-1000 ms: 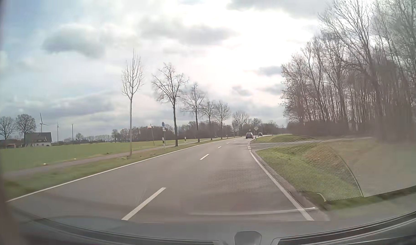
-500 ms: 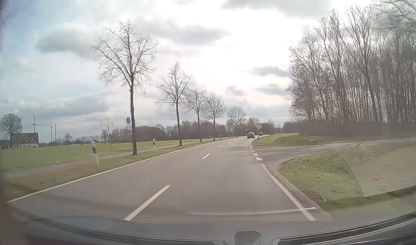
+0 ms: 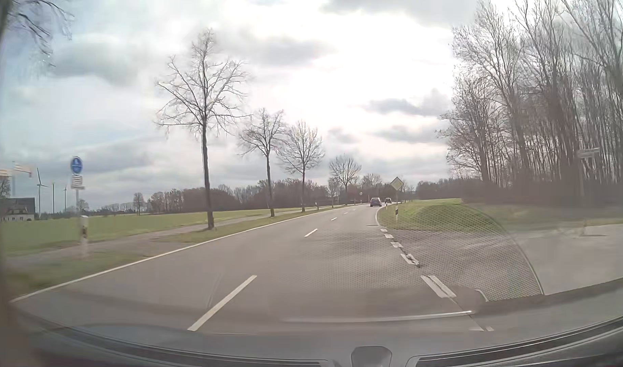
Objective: Follow the waypoints while adhering to traffic rules and regulations
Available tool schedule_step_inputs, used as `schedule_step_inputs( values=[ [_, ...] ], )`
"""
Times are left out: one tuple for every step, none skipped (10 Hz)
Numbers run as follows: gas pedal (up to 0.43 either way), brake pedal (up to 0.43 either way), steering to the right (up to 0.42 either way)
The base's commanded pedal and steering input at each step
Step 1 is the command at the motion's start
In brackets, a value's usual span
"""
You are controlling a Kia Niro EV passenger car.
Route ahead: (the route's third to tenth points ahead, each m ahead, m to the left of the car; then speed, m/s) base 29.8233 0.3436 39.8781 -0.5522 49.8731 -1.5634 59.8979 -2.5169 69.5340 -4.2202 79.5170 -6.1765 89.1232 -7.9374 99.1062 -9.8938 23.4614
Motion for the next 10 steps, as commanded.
schedule_step_inputs(
  values=[
    [0.248,0.000,0.020],
    [0.248,0.000,0.020],
    [0.248,0.000,0.020],
    [0.248,0.000,0.020],
    [0.248,0.000,0.020],
    [0.248,0.000,0.020],
    [0.248,0.000,0.020],
    [0.248,0.000,0.020],
    [0.248,0.000,0.020],
    [0.248,0.000,0.020]
  ],
)
